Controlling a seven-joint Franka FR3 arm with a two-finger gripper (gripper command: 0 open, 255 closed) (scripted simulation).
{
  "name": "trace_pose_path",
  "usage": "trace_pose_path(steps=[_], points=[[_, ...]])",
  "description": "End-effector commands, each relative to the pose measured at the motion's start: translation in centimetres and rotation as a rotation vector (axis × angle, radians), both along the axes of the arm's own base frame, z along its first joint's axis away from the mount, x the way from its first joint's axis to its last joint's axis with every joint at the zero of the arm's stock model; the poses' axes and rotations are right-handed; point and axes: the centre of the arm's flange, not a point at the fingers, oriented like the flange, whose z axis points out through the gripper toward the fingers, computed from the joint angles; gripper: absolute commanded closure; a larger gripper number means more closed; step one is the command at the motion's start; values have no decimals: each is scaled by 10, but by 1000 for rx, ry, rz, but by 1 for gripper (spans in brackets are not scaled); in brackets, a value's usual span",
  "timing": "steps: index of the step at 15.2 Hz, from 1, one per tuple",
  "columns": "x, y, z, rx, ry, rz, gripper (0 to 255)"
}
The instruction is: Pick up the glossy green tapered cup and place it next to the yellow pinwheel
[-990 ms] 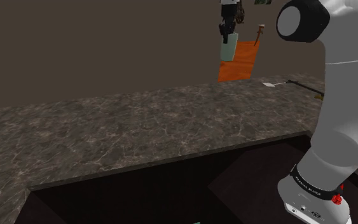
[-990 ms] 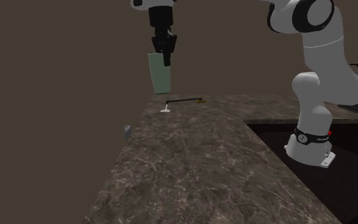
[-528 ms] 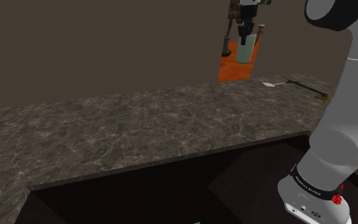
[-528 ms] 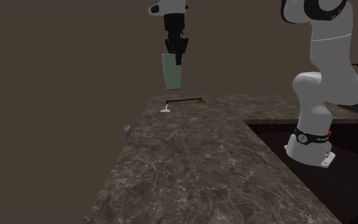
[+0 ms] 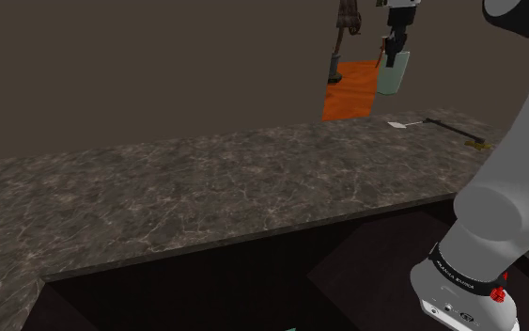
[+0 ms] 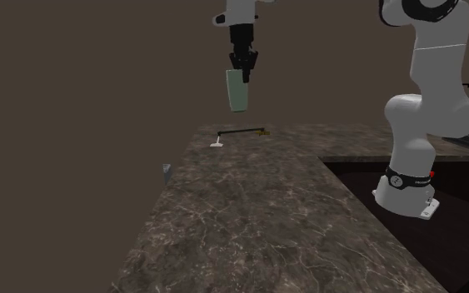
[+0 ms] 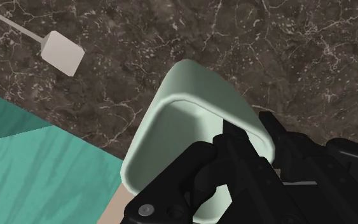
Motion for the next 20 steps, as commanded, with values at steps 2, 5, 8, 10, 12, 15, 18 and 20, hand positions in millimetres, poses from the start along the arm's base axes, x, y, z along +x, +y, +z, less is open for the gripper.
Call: trace_pose_path(steps=[2, 5, 8, 10, 12, 15, 18, 20], points=[[-32, -26, 1, 0, 0, 1, 255], [-63, -51, 1, 0, 0, 1, 255], [-93, -76, 1, 0, 0, 1, 255], [-114, -93, 1, 0, 0, 1, 255], [-134, -110, 1, 0, 0, 1, 255], [-165, -135, 1, 0, 0, 1, 255], [-195, -160, 1, 0, 0, 1, 255], [-216, -177, 1, 0, 0, 1, 255]])
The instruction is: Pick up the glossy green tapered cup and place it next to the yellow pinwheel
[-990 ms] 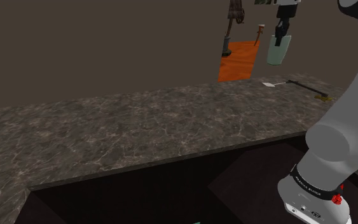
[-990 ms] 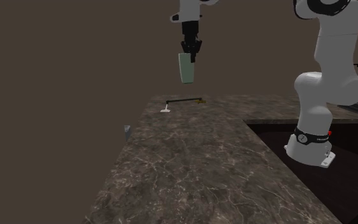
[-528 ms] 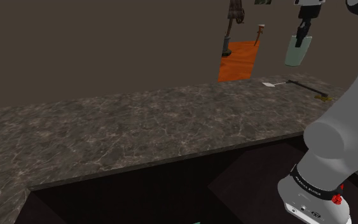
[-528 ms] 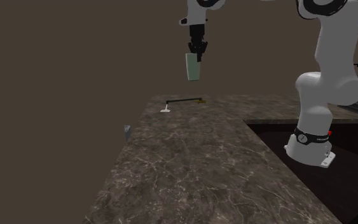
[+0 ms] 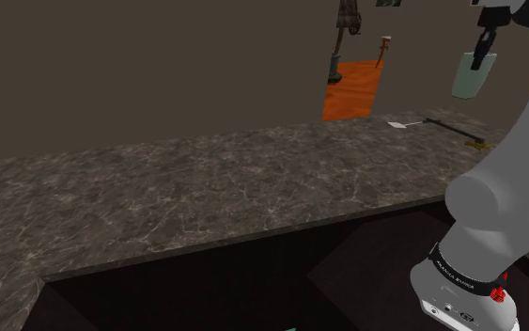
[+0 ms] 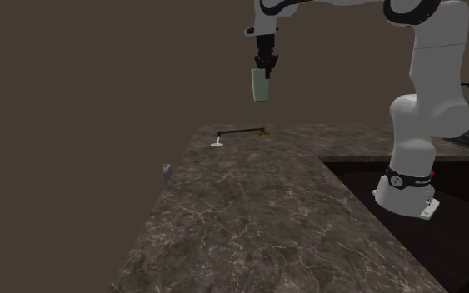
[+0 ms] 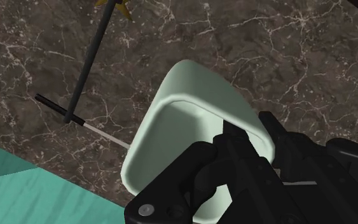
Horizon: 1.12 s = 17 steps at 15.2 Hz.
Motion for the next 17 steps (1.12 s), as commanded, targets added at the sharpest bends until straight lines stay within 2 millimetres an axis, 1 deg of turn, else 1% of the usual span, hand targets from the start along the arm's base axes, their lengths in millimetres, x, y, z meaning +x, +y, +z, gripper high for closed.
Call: trace_pose_path(steps=[1, 17], points=[[-20, -17, 0, 0, 0, 2, 255], [-183, -151, 0, 0, 0, 2, 255]])
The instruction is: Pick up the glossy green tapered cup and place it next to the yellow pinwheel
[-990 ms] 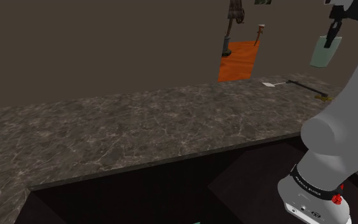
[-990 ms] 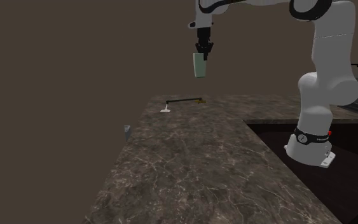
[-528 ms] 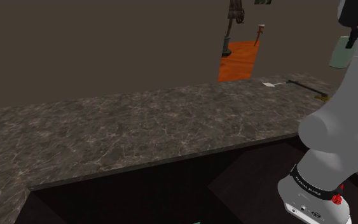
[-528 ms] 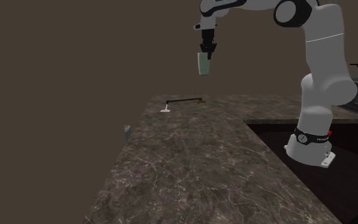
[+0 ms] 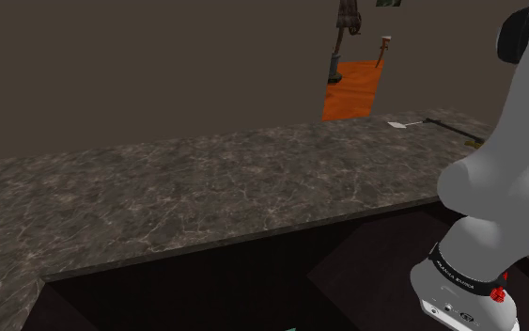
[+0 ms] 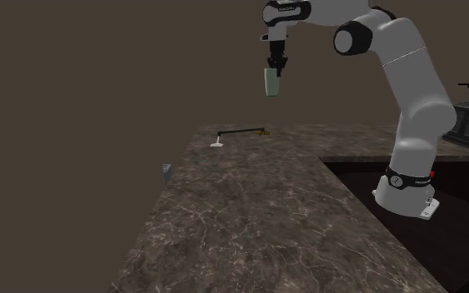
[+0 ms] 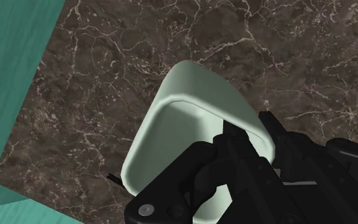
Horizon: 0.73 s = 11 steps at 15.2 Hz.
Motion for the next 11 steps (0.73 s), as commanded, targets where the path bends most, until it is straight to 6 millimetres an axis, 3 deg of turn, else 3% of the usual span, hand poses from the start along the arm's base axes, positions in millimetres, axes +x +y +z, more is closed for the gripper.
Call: trace_pose_path(steps=[1, 4, 11], points=[[-23, -16, 0, 0, -1, 2, 255], [-46, -35, 0, 0, -1, 2, 255], [-46, -35, -37, 0, -1, 2, 255]])
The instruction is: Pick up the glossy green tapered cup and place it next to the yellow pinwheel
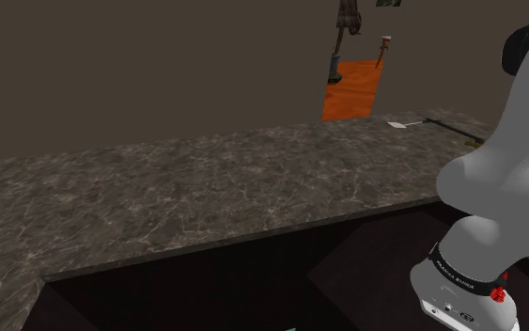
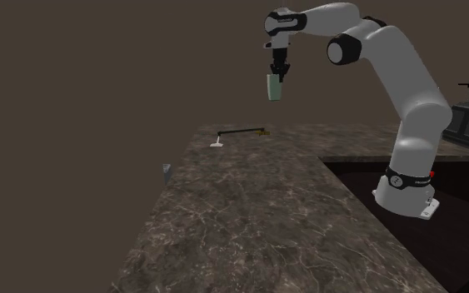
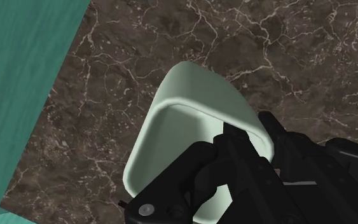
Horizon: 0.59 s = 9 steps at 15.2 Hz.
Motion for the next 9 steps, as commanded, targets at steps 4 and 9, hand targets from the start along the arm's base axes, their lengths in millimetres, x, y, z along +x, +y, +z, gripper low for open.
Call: trace_pose_path(steps=[4, 9], points=[[-1, -1, -27, -1, 0, 0, 255], [-1, -1, -53, -1, 0, 0, 255]])
